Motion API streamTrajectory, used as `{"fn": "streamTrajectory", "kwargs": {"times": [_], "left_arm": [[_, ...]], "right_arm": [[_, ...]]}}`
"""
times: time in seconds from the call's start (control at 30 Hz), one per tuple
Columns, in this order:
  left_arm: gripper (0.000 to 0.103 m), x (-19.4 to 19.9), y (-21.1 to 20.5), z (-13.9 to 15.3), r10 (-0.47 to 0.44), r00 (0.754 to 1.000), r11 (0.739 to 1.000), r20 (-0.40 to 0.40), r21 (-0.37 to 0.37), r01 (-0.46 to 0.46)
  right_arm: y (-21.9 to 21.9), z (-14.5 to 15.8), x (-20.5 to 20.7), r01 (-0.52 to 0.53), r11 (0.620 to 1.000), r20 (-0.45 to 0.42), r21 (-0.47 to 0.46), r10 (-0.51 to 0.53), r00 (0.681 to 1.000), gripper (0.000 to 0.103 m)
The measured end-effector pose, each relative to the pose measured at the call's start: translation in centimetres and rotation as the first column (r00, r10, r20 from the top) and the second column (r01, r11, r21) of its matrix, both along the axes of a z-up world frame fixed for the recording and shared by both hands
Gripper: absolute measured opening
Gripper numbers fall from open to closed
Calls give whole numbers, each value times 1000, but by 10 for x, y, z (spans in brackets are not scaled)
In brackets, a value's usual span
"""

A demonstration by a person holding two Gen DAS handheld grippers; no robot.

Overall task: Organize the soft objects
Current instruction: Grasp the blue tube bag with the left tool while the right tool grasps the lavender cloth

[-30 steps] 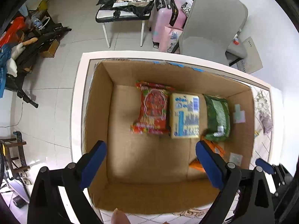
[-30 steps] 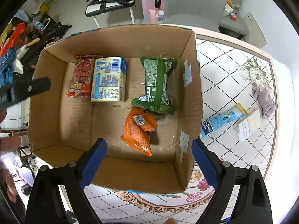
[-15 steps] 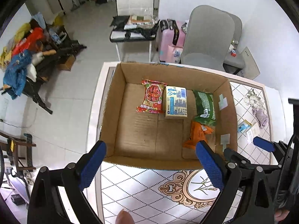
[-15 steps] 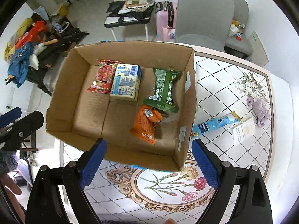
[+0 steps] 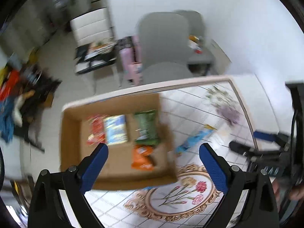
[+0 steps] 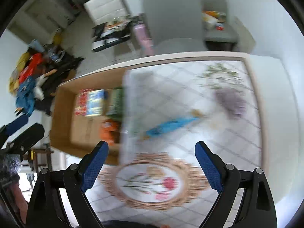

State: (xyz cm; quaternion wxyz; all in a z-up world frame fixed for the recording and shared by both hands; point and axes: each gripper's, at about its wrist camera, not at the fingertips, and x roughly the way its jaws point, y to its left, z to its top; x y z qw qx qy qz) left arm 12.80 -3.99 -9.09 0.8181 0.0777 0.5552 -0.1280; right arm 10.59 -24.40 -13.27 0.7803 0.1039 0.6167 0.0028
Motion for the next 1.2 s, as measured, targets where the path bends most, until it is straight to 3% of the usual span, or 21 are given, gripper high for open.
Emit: {"fn": "streamTrajectory", "kwargs": {"times": [0.17,0.33,0.37,0.47,0.5,0.53,0.67,0.8,0.87,0.9,1.13,1.2], "left_arm": [[98,31,-100,-52,-206,972,972,-111,93,216],[98,50,-174,-139,-349,891,881,-291,223,418],[98,51,-186,-163,-371,861,851,-347,245,465],[91,50,-200,-214,-379,815,785,-438,314,534],[84,49,-201,-230,-370,803,769,-467,330,547],[83,49,-201,-245,-356,789,761,-501,335,556],[79,52,-196,-277,-316,763,760,-564,331,559],[52,54,-189,-291,-276,764,778,-583,331,534],[45,56,-188,-291,-265,765,802,-587,307,513],[36,56,-187,-291,-258,759,817,-597,284,502],[26,52,-184,-286,-223,780,846,-585,281,453],[26,57,-182,-283,-203,785,862,-585,274,427]], "right_arm": [[-107,-23,9,104,992,-60,-70,-109,992,94],[-172,-57,20,126,989,-120,-82,-136,983,94],[-179,-63,23,125,988,-129,-86,-135,982,94],[-192,-84,33,98,991,-156,-90,-112,981,94],[-195,-92,38,86,992,-169,-88,-100,980,94],[-195,-99,42,73,994,-179,-85,-87,980,94],[-190,-125,62,16,997,-211,-81,-33,977,94],[-183,-152,89,-58,994,-247,-96,33,969,94],[-179,-168,100,-93,989,-276,-114,59,959,94],[-178,-175,105,-108,987,-292,-122,68,954,94],[-170,-227,134,-167,978,-387,-123,107,916,92],[-168,-237,138,-174,977,-404,-122,111,908,81]]}}
